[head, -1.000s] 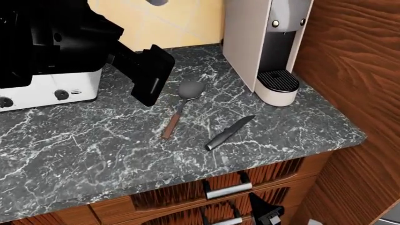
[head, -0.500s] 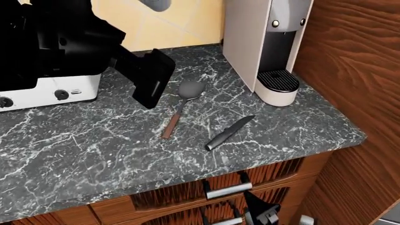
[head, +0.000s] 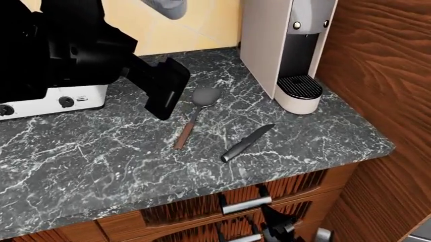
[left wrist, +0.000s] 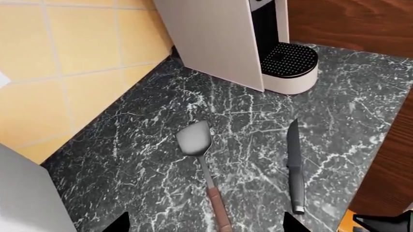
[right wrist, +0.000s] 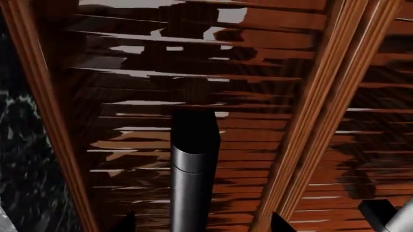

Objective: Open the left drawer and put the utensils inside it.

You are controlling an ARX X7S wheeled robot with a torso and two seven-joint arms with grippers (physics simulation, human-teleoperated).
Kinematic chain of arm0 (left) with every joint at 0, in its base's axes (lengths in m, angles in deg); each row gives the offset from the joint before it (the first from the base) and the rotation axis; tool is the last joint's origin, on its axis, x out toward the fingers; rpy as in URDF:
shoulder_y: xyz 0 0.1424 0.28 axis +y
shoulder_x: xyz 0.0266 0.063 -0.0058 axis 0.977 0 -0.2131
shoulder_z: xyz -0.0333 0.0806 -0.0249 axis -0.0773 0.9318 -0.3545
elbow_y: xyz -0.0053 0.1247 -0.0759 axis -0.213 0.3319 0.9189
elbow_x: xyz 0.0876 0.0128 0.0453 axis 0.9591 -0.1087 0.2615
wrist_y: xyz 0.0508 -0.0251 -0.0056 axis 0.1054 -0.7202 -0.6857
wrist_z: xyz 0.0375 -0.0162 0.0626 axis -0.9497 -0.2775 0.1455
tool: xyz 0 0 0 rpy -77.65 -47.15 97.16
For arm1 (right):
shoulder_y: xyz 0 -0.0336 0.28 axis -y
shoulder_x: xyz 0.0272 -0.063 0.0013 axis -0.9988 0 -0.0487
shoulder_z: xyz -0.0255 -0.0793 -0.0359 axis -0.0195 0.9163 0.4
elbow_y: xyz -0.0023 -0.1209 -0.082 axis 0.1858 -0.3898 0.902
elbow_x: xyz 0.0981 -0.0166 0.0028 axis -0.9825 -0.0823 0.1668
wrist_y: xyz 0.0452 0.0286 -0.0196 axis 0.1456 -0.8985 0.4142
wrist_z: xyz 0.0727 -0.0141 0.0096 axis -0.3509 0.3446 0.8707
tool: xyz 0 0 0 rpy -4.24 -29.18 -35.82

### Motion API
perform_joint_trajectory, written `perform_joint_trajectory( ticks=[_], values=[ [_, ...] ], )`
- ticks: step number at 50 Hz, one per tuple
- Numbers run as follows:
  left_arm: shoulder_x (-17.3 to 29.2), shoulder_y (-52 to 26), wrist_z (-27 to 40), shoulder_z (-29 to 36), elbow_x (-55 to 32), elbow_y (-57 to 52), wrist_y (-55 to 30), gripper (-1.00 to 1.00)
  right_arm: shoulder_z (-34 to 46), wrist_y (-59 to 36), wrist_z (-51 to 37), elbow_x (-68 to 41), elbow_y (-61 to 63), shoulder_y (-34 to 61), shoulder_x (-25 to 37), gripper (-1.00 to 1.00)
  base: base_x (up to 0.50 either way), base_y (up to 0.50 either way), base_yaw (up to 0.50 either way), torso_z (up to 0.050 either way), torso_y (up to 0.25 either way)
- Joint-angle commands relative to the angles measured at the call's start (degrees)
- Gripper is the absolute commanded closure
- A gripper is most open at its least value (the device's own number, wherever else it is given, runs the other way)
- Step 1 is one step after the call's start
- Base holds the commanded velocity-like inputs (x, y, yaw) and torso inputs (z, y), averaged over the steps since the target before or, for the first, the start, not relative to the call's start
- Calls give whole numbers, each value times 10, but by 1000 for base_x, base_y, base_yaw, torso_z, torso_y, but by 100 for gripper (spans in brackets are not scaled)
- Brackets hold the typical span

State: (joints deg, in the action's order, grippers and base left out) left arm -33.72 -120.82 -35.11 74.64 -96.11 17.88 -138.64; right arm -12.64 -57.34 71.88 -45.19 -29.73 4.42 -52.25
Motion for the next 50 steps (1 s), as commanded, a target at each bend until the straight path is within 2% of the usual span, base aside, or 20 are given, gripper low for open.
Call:
perform_joint_trajectory(
  ticks=[1,16,34,50],
  values=[
    [-1,0,-6,5,3,-2,5,-100,17,1,8,17,-65,41,-5,-100,0,0,0,0,0],
    [-10,-1,-24,10,23,7,4,-100,37,-2,0,30,-92,77,-15,-100,0,0,0,0,0],
    [-10,3,-36,17,34,3,10,-100,45,-25,-44,14,-8,66,-22,-100,0,0,0,0,0],
    [-9,4,-43,24,39,3,14,-100,45,-15,-42,16,-43,115,-26,-100,0,0,0,0,0]
  ],
)
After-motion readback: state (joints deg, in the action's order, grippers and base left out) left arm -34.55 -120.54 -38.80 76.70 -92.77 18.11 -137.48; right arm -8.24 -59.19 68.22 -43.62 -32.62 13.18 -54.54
